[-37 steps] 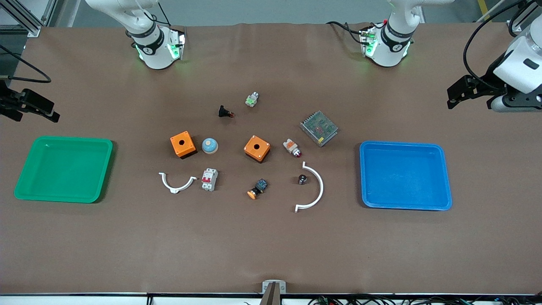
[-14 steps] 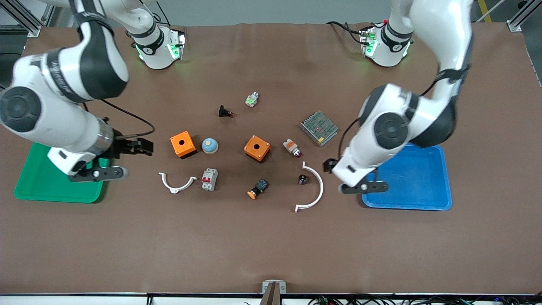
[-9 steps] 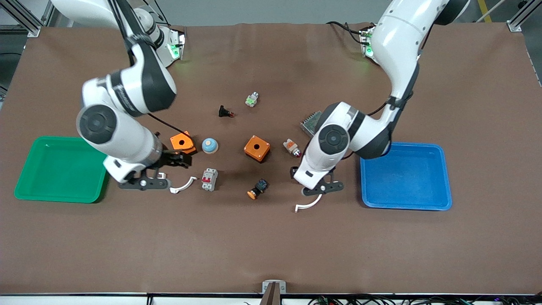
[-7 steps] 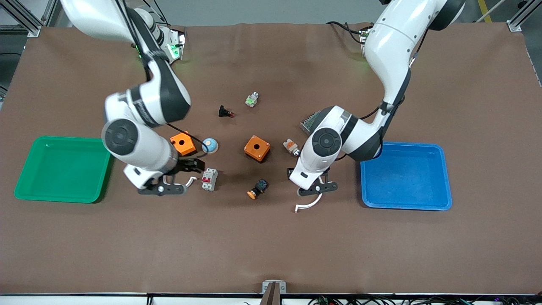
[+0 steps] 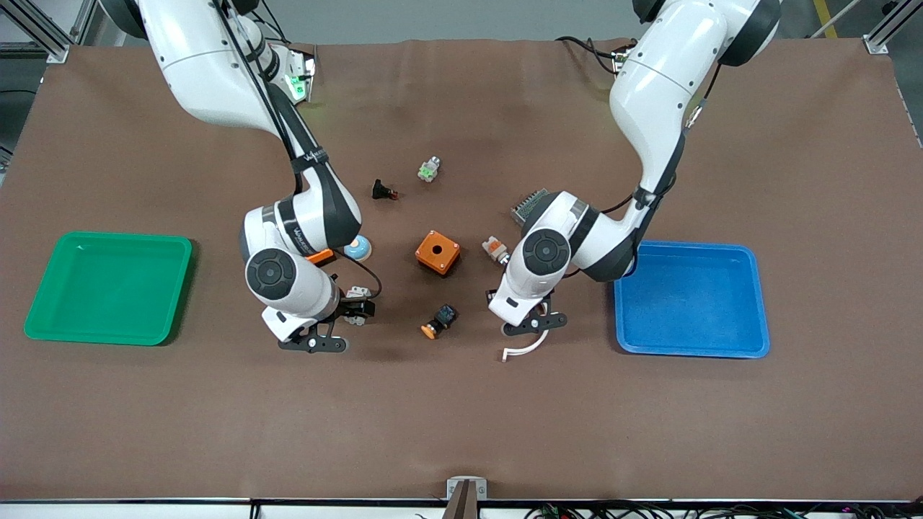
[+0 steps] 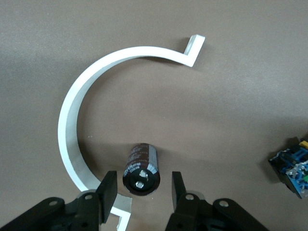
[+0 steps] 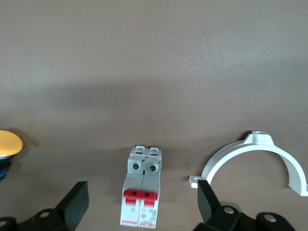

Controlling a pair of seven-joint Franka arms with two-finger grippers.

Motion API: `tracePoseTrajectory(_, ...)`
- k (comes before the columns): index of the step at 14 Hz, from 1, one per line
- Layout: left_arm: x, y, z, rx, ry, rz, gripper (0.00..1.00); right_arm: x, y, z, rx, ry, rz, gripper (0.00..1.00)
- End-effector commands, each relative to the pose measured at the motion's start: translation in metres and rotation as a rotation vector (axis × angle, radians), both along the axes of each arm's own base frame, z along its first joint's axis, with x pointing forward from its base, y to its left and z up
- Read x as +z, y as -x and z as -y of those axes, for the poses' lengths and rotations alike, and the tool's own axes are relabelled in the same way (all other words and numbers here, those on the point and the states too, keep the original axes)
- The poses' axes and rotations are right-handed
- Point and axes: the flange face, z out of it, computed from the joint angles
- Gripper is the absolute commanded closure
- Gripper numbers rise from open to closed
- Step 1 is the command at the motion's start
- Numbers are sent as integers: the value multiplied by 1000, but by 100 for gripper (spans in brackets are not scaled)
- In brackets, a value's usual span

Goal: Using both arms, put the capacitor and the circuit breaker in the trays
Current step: 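Grasp the capacitor with the left gripper and carry it toward the blue tray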

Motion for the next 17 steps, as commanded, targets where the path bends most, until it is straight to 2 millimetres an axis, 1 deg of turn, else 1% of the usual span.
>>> tracePoseTrajectory(1, -6, -5, 4, 1, -6, 35, 48, -8, 9, 1, -16, -6, 6, 0)
tracePoseTrajectory(2, -7, -5, 5, 2, -1, 41, 48, -11, 12, -1, -15, -5, 2, 0)
tracePoseTrajectory(4, -10, -5, 5, -3, -1, 40, 57, -18, 15, -3, -11, 0, -10, 0)
tracePoseTrajectory(6, -9, -8, 1, -14, -13, 51, 72, -21, 17, -5, -8, 1, -16, 1)
tracePoseTrajectory(7, -5, -10, -1, -16, -18, 62, 82, -22, 18, -5, -7, 1, -18, 3)
tracePoseTrajectory(8, 3, -13, -3, -21, -25, 77, 92, -23, 18, -6, -15, -8, -23, 6)
tracePoseTrajectory(9, 17, -18, -10, -16, -28, 91, 98, -23, 18, -7, -28, -23, -29, 12)
tracePoseTrajectory(10, 30, -30, -29, 10, -37, 102, 98, -23, 19, -8, -30, -26, -31, 16)
tracePoseTrajectory(11, 52, -39, -46, 33, -44, 105, 99, -23, 19, -7, -32, -26, -31, 22)
tracePoseTrajectory(12, 68, -41, -57, 40, -60, 91, 99, -23, 19, -7, -32, -26, -31, 28)
tracePoseTrajectory(13, 88, -47, -79, 54, -78, 75, 99, -25, 20, -6, -32, -24, -35, 33)
tracePoseTrajectory(15, 121, -56, -127, 59, -95, 66, 99, -26, 21, -6, -32, -23, -38, 49)
tracePoseTrajectory(16, 130, -57, -154, 55, -104, 60, 99, -26, 21, -5, -34, -23, -38, 57)
tracePoseTrajectory(17, 137, -55, -180, 55, -111, 53, 99, -27, 21, -5, -34, -22, -41, 66)
